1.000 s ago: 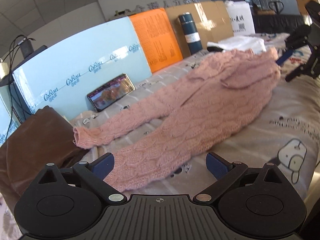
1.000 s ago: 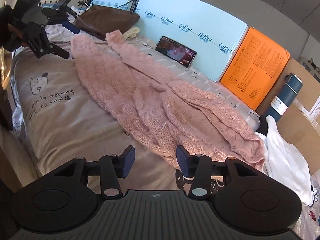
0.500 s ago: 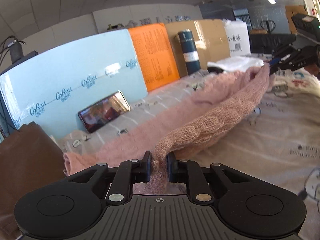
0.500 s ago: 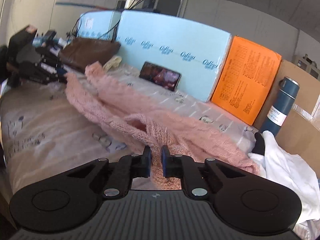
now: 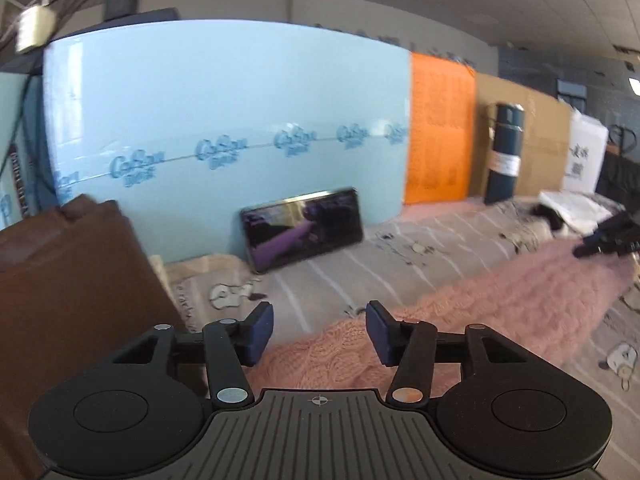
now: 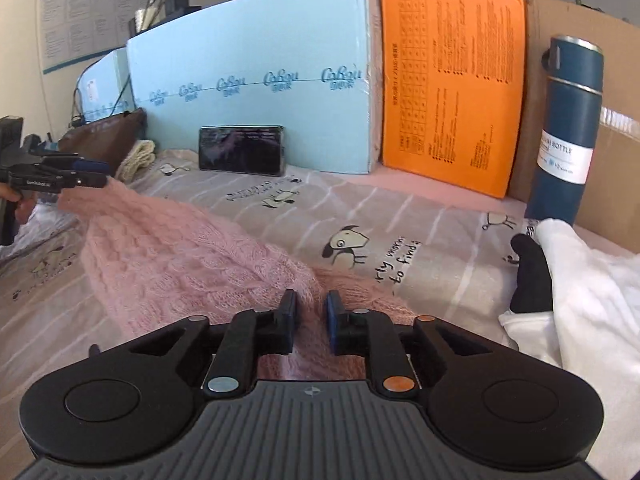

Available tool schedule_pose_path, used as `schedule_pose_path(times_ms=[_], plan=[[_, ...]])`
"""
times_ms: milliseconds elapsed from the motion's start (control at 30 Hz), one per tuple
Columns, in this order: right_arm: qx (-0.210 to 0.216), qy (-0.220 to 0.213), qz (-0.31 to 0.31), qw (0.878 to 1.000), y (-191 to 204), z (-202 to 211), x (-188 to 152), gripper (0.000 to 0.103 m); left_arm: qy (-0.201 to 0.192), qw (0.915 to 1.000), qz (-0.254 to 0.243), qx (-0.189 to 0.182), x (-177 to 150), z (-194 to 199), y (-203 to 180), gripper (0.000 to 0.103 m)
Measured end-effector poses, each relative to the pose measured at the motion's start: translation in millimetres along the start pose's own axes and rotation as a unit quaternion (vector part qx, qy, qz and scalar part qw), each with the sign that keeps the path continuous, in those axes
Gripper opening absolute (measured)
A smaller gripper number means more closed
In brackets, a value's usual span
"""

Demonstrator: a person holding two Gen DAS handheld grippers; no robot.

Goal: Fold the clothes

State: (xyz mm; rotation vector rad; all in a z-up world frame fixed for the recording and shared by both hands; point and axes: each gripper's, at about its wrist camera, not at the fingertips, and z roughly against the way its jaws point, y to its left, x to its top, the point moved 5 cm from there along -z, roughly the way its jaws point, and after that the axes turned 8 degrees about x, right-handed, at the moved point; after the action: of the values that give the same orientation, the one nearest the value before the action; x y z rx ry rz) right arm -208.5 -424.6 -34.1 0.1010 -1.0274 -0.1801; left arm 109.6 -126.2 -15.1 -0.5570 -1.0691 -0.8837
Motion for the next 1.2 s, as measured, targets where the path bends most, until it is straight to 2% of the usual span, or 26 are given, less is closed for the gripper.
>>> schedule_pose_path(times_ms=[67,133,200,267,300,367,433,533,600,733,767,800,900,967,1000,1033,1100,1167,1200], plan=[[-0.010,-0.017,-0.022,1.000,-5.6,2.6,-2.5,0.039,-0.026,0.9980,0.044,0.036,5.2,12.1,16.8,0.064],[-0.019,-0.041,-0.044,0.998,-9.5,11.8,-2.5,0.044,-0.036,0.9930,0.097,0.057,3.6,26.7,23.9,0.064],[-0.038,-0.071,-0.067,0.994,-9.5,22.0,0.5,0.056,-0.044,0.9847,0.150,0.078,1.2,41.5,30.4,0.066],[-0.062,-0.103,-0.093,0.988,-9.0,32.6,4.5,0.070,-0.031,0.9699,0.228,0.079,-12.2,53.7,30.8,0.073],[-0.072,-0.118,-0.105,0.985,-7.9,37.3,6.5,0.074,-0.020,0.9607,0.268,0.070,-19.6,57.7,30.9,0.078],[-0.078,-0.138,-0.124,0.980,-0.2,41.2,11.2,0.086,0.008,0.9387,0.341,0.047,-34.0,55.7,30.6,0.081],[-0.077,-0.152,-0.143,0.975,8.1,41.0,16.1,0.087,0.051,0.9163,0.396,0.028,-45.4,45.3,30.0,0.081],[-0.064,-0.166,-0.177,0.968,19.3,35.0,20.7,0.091,0.091,0.8919,0.442,0.032,-56.6,24.3,29.9,0.082],[-0.044,-0.172,-0.199,0.964,24.6,28.7,19.0,0.091,0.087,0.8858,0.455,0.022,-59.4,12.2,29.0,0.086],[-0.006,-0.171,-0.227,0.959,28.2,14.5,6.8,0.091,0.052,0.8830,0.466,0.004,-52.3,-4.9,21.6,0.087],[-0.007,-0.168,-0.233,0.958,26.7,10.9,3.3,0.091,0.051,0.8873,0.458,-0.005,-49.7,-9.7,14.6,0.087],[-0.007,-0.165,-0.238,0.957,25.0,7.6,-0.1,0.091,0.050,0.8926,0.448,-0.015,-46.9,-14.6,7.1,0.087],[-0.003,-0.161,-0.249,0.955,20.5,3.7,-7.2,0.091,0.034,0.9324,0.359,0.021,-39.9,-22.5,-15.3,0.086],[-0.002,-0.166,-0.255,0.953,19.3,4.4,-10.0,0.091,0.036,0.9474,0.312,0.059,-39.4,-26.2,-20.2,0.058],[-0.004,-0.167,-0.256,0.952,19.0,4.5,-11.1,0.091,0.037,0.9511,0.298,0.070,-39.4,-25.5,-19.4,0.028],[-0.007,-0.169,-0.257,0.951,18.8,4.7,-12.0,0.091,0.038,0.9541,0.286,0.080,-39.3,-24.6,-18.3,0.014],[-0.009,-0.172,-0.258,0.951,19.1,5.6,-13.0,0.091,0.021,0.9581,0.275,0.078,-37.1,-16.1,-17.8,0.014],[-0.009,-0.178,-0.257,0.950,19.6,8.0,-13.3,0.091,-0.011,0.9652,0.248,0.081,-29.2,3.7,-25.1,0.014],[-0.010,-0.183,-0.256,0.949,20.1,9.6,-13.0,0.091,-0.028,0.9659,0.243,0.083,-26.1,14.8,-26.2,0.014]])
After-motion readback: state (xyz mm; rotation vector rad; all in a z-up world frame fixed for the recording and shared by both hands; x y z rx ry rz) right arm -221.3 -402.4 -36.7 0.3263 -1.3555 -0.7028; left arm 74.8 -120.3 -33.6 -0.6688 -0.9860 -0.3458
